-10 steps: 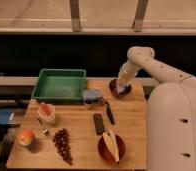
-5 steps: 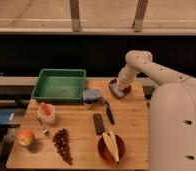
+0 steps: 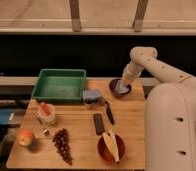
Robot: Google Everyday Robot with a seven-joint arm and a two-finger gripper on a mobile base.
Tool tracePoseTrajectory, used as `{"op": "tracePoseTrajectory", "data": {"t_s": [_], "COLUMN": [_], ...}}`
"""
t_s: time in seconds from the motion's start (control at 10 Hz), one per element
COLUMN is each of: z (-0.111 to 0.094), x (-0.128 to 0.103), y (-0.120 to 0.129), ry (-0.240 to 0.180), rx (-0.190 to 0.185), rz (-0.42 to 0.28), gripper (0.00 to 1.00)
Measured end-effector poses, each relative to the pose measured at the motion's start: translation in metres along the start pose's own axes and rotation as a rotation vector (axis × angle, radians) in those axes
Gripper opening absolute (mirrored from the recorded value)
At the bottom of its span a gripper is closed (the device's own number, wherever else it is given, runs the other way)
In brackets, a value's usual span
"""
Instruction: Wipe purple bowl with towel
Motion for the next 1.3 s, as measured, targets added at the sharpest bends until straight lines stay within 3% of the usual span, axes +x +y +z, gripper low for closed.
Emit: {"op": "tracePoseTrajectory", "data": {"t_s": [0.4, 0.7, 1.0, 1.3], "z": [0.017, 0.029, 0.021, 0.004], "x": [-0.014, -0.007, 0.009, 0.016], "y": [0.007, 0.033, 0.056, 0.036], "ry": [0.004, 0.034, 0.038, 0.02], "rx": [0.007, -0.028, -0.063, -0.04], "rz": [-0.001, -0.05, -0.11, -0.086], "gripper": [0.0, 0.0, 0.0, 0.0]}}
